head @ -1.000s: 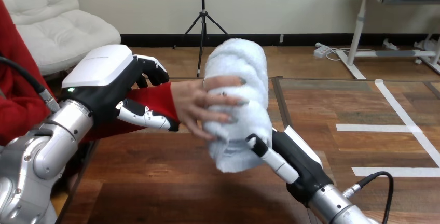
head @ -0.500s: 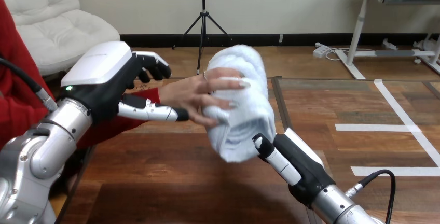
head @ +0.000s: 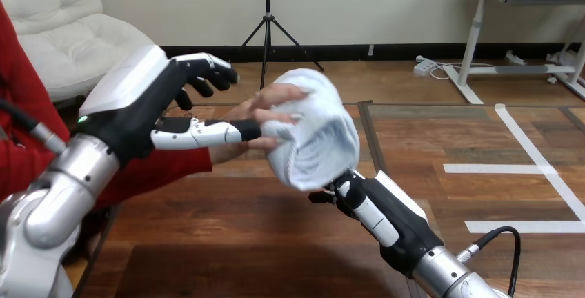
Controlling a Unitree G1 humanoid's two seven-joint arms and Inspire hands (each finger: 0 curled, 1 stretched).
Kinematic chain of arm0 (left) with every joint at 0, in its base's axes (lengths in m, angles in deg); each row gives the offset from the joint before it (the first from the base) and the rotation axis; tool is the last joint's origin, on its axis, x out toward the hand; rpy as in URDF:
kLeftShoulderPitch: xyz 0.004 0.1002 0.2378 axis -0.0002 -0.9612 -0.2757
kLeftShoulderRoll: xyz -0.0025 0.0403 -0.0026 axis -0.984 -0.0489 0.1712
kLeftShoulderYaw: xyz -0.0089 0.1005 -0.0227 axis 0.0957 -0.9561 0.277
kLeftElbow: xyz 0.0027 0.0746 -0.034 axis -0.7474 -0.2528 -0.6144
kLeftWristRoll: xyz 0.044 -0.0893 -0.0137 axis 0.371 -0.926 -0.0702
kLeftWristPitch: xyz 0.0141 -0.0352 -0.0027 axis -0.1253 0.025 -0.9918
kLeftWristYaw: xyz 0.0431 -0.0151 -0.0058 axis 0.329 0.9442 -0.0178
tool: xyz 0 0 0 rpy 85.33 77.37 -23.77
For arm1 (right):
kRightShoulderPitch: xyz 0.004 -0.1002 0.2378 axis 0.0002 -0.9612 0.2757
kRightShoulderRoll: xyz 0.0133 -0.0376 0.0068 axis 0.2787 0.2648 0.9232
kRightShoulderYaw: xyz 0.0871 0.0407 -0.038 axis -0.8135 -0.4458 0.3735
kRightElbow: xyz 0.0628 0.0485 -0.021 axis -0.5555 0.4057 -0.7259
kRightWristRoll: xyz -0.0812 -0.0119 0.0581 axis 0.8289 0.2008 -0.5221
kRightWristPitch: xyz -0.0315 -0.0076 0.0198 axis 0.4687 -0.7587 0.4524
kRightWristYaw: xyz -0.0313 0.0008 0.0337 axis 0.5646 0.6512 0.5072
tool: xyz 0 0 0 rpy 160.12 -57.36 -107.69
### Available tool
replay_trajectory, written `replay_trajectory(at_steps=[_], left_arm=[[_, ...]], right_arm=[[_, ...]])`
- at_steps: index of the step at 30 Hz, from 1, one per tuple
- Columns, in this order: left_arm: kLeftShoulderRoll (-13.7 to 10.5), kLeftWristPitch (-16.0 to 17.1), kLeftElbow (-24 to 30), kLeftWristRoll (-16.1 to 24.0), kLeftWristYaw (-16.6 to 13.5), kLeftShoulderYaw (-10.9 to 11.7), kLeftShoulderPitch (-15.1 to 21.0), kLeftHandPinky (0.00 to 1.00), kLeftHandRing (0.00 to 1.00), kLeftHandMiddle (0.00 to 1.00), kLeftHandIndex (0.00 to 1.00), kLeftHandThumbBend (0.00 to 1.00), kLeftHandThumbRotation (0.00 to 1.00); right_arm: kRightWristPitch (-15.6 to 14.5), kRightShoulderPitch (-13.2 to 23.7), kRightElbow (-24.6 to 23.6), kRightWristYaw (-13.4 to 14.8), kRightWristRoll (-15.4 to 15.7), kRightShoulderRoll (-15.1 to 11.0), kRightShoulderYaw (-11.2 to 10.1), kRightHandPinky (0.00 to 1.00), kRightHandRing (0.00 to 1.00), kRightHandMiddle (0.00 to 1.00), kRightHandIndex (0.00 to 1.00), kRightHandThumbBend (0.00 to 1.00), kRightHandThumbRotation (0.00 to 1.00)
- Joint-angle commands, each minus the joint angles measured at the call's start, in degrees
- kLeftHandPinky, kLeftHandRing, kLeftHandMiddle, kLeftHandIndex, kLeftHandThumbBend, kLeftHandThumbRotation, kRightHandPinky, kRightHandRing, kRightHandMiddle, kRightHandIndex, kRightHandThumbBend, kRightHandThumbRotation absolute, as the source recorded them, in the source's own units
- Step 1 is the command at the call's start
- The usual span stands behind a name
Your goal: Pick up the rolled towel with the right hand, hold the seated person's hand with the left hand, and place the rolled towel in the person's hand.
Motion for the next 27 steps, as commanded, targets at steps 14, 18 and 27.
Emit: replay_trajectory(at_steps=[14,18,27], left_arm=[[6.65,8.47,1.92,-13.64,-0.79,5.06,-9.06,0.71,0.81,0.82,0.82,1.00,0.98],[8.40,8.71,3.33,-14.09,-1.80,5.21,-11.24,0.72,0.81,0.82,0.82,1.00,0.99],[13.22,11.86,4.90,-14.58,-4.35,5.09,-16.30,0.74,0.82,0.83,0.81,1.00,1.00]], right_arm=[[-3.87,-1.89,-7.90,0.03,-4.84,0.07,-2.76,0.86,0.92,0.94,0.98,1.00,1.00],[-5.47,-3.13,-9.67,0.10,-6.27,0.20,-3.12,0.86,0.92,0.94,0.98,1.00,1.00],[-6.75,-6.46,-13.13,0.69,-9.71,1.32,-4.21,0.87,0.92,0.93,0.97,1.00,1.00]])
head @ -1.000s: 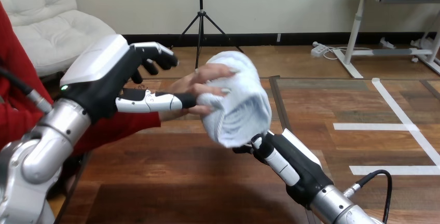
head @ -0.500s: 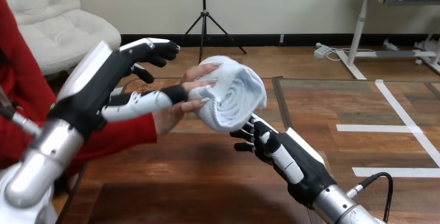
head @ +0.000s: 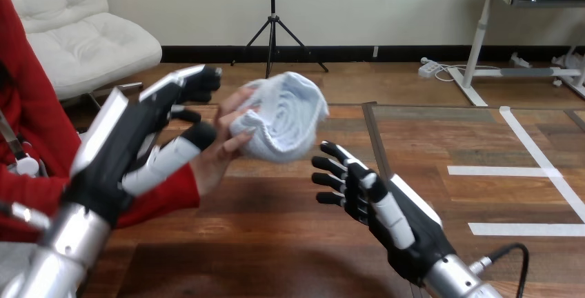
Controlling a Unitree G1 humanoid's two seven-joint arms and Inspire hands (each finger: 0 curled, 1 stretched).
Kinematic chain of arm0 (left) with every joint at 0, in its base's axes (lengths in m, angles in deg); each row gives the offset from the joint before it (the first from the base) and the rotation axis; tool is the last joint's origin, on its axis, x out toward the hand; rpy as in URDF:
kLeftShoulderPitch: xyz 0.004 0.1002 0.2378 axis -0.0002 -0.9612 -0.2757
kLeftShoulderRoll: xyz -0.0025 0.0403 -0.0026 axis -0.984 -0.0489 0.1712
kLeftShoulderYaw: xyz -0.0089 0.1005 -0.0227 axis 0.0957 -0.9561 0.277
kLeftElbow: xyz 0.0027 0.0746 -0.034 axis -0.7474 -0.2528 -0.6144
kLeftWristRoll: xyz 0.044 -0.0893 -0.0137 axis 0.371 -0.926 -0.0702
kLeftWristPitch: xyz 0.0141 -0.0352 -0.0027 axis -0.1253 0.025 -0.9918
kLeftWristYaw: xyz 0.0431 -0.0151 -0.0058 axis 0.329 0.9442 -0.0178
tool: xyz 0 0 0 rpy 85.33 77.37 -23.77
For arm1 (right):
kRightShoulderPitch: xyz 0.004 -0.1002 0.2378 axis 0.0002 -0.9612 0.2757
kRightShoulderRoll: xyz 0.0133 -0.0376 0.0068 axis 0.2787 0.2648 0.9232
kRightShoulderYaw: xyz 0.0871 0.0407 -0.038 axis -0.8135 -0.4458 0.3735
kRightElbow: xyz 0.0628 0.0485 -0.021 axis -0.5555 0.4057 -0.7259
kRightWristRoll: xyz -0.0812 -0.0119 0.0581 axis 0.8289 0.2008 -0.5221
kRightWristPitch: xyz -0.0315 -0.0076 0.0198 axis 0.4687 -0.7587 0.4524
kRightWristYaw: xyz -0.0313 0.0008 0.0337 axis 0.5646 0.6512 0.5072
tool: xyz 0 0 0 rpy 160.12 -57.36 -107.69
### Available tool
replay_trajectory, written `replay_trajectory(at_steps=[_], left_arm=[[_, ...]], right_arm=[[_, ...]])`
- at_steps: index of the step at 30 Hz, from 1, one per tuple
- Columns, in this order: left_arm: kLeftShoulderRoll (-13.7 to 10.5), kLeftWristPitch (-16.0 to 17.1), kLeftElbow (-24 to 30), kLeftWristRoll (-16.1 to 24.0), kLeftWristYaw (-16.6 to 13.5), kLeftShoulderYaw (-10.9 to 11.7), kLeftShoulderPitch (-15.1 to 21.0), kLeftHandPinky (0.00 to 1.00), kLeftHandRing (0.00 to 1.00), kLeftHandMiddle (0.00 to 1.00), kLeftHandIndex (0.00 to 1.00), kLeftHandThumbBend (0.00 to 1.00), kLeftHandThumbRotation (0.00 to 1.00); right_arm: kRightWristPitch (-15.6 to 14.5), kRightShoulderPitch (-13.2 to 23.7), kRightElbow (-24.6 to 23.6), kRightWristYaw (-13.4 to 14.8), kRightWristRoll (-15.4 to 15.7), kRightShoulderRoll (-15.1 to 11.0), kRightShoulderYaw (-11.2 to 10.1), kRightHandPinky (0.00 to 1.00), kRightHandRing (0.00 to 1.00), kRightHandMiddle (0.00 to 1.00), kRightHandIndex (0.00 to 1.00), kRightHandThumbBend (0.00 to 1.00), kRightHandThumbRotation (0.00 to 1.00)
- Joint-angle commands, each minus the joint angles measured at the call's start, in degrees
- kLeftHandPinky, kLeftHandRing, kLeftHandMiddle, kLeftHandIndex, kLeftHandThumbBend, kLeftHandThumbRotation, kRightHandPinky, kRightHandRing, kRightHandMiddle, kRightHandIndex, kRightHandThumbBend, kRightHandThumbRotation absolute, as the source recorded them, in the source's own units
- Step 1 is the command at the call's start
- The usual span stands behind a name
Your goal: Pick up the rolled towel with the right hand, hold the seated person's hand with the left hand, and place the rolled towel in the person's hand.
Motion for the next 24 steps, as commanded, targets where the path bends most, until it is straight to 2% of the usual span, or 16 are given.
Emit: replay_trajectory(at_steps=[1,9,12,13,17,24], left_arm=[[3.57,3.53,3.22,-1.36,-2.10,0.86,-1.44,0.74,0.83,0.83,0.81,1.00,1.00],[8.23,7.65,2.73,-2.16,-3.24,-0.19,-5.18,0.79,0.85,0.84,0.81,1.00,1.00],[10.94,9.17,2.80,-1.57,-4.91,-0.72,-6.80,0.79,0.84,0.83,0.80,1.00,1.00],[12.64,9.39,3.14,-1.82,-5.80,-1.31,-7.74,0.79,0.84,0.83,0.80,1.00,1.00],[16.69,9.54,4.39,-3.33,-7.26,-3.51,-10.69,0.76,0.82,0.81,0.78,0.98,1.00],[20.74,11.28,4.64,-4.87,-7.07,-7.22,-15.08,0.75,0.83,0.81,0.78,0.93,1.00]], right_arm=[[-0.76,-0.62,-5.06,1.05,-2.55,1.17,-2.33,0.87,0.92,0.93,0.97,1.00,1.00],[-3.42,-4.40,-9.96,0.82,-5.89,1.27,-3.11,0.95,0.95,0.94,0.97,1.00,1.00],[-3.72,-5.96,-11.68,0.45,-7.80,1.62,-3.48,0.97,0.96,0.95,0.98,1.00,1.00],[-3.73,-6.62,-12.42,0.46,-8.58,1.90,-3.61,0.98,0.97,0.95,0.98,1.00,1.00],[-3.86,-8.54,-14.72,0.78,-10.25,2.46,-3.67,0.99,0.96,0.95,0.98,1.00,1.00],[-4.73,-11.67,-18.80,1.33,-12.34,3.41,-3.41,0.98,0.93,0.94,0.97,1.00,1.00]])
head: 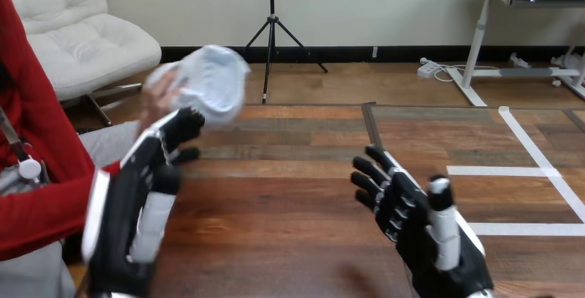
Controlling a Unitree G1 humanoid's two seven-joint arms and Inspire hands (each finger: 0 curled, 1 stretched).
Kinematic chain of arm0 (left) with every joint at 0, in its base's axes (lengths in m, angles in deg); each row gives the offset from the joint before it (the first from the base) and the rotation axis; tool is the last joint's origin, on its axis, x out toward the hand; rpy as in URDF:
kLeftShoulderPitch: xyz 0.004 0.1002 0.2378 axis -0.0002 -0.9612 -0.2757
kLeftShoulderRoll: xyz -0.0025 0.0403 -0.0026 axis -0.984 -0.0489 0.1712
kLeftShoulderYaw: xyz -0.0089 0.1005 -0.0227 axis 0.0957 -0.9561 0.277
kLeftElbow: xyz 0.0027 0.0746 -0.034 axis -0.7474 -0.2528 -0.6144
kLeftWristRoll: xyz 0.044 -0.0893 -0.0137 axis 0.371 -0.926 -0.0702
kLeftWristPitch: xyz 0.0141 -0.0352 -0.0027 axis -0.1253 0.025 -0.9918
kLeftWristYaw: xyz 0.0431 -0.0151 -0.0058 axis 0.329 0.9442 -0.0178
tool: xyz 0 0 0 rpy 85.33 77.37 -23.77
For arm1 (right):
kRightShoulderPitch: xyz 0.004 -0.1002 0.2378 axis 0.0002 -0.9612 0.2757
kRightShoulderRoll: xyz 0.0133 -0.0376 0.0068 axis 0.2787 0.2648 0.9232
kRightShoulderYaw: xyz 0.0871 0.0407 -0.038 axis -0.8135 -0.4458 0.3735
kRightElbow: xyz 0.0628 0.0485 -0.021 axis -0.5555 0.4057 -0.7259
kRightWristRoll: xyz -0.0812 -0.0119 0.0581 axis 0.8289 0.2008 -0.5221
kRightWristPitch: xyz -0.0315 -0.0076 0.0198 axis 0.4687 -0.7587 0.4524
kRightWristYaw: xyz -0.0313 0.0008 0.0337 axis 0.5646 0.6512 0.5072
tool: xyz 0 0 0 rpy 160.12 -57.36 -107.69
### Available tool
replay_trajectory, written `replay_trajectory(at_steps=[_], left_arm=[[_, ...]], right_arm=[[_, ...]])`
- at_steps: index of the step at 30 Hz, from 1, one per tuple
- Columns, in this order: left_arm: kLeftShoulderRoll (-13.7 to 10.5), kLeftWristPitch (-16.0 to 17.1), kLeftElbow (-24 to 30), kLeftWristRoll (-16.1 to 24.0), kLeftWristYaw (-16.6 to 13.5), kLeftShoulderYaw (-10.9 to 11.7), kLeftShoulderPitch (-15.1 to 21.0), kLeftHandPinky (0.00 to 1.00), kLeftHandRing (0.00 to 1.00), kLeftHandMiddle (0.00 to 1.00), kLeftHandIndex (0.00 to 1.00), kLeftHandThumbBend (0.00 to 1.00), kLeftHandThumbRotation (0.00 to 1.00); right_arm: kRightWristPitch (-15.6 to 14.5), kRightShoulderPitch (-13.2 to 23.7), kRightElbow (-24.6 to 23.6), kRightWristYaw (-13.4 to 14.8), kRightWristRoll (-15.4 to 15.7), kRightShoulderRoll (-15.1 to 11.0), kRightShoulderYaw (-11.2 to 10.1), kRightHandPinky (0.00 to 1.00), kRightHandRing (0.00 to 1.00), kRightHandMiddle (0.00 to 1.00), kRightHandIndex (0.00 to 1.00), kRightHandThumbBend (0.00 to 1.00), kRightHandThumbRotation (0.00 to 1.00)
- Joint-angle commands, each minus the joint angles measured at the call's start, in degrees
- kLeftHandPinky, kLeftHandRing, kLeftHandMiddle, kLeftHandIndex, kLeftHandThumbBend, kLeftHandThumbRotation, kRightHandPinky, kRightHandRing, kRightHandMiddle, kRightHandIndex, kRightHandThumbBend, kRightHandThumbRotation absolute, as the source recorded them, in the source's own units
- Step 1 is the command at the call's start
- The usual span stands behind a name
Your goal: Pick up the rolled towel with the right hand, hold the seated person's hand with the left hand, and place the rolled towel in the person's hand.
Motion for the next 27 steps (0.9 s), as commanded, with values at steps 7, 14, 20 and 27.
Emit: replay_trajectory(at_steps=[7,14,20,27], left_arm=[[4.49,5.41,0.38,-0.55,-0.12,-6.48,-4.62,0.76,0.83,0.81,0.78,0.86,1.00],[3.69,6.47,-0.73,-1.42,-0.09,-8.89,-6.37,0.81,0.84,0.80,0.77,0.83,1.00],[2.79,7.01,-0.97,-2.10,0.00,-9.75,-7.06,0.84,0.85,0.80,0.77,0.80,1.00],[2.19,7.42,-0.62,-2.69,0.03,-9.95,-6.99,0.86,0.84,0.79,0.76,0.80,1.00]], right_arm=[[-1.09,-2.32,-8.99,0.36,-2.64,2.41,0.30,0.96,0.92,0.93,0.97,1.00,1.00],[-0.03,-3.75,-9.20,0.03,-1.78,3.01,0.64,0.95,0.92,0.93,0.95,1.00,1.00],[1.01,-3.97,-7.35,-1.13,-1.22,3.34,0.51,0.95,0.94,0.94,0.94,1.00,1.00],[1.20,-4.00,-5.90,-1.92,-0.71,3.58,0.42,0.96,0.96,0.95,0.94,1.00,1.00]])
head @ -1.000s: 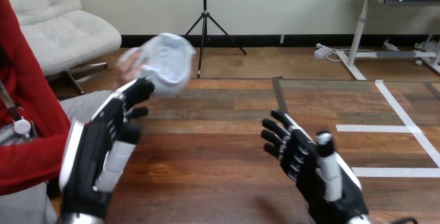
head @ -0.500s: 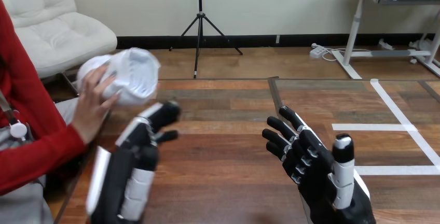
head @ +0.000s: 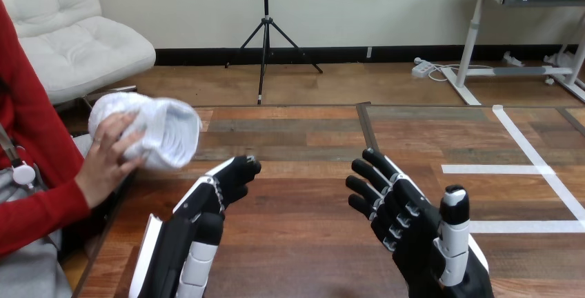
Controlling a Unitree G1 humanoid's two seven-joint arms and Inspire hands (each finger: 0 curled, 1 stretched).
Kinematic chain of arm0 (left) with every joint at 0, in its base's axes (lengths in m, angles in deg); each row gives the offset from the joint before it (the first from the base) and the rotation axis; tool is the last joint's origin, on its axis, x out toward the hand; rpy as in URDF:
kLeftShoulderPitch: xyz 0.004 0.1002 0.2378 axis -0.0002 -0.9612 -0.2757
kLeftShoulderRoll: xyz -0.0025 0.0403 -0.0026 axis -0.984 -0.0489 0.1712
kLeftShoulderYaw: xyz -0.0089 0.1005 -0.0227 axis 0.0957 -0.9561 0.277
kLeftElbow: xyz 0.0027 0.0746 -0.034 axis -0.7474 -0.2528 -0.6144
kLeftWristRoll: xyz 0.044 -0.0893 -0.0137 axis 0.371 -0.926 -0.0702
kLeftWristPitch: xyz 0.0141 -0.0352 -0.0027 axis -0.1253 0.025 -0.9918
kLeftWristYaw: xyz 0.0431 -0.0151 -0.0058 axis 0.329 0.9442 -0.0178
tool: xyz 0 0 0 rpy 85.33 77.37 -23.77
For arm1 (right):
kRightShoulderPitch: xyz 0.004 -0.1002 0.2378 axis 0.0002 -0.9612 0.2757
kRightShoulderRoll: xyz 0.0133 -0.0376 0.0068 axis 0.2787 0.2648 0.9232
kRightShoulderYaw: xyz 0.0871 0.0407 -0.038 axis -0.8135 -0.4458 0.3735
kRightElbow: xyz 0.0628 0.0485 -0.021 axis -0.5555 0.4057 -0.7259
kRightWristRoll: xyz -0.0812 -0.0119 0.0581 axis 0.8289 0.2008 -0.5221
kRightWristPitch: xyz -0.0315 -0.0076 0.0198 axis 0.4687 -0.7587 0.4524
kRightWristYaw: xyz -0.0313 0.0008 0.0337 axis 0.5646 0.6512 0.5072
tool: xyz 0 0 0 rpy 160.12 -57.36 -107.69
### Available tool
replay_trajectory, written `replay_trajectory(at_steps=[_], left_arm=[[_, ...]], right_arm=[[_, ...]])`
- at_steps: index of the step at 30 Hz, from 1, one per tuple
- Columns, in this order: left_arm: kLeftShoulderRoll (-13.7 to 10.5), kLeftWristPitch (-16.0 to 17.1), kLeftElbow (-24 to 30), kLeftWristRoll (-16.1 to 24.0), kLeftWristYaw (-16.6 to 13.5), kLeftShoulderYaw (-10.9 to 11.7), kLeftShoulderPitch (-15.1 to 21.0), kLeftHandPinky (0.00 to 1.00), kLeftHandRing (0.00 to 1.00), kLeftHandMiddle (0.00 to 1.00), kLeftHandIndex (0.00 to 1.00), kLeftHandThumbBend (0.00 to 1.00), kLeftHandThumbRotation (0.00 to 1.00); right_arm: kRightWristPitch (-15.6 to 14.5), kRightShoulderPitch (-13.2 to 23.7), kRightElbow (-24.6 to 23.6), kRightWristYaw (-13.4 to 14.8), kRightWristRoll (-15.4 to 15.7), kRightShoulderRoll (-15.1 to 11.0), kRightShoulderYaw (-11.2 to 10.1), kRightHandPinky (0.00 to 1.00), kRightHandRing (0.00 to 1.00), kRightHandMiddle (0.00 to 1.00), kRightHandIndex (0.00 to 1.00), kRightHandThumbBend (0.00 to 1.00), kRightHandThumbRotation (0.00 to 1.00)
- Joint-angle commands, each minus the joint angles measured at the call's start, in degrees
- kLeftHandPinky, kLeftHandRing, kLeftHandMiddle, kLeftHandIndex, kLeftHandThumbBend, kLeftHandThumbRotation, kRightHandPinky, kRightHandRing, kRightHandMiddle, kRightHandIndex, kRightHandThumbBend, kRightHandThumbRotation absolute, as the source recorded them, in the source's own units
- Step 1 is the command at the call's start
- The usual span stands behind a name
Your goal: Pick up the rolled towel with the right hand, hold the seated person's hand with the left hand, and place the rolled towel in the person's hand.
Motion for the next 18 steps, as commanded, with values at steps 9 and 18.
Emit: replay_trajectory(at_steps=[9,18], left_arm=[[2.48,2.46,0.32,-0.93,-0.26,0.87,2.06,0.85,0.82,0.78,0.75,0.79,1.00],[2.02,2.30,0.50,-1.39,0.01,1.33,2.72,0.82,0.82,0.78,0.74,0.79,1.00]], right_arm=[[1.99,1.94,1.26,-1.21,0.71,1.01,0.25,0.98,0.97,0.96,0.94,1.00,1.00],[2.76,1.94,1.60,-1.09,1.48,1.62,0.30,0.98,0.96,0.96,0.94,1.00,1.00]])
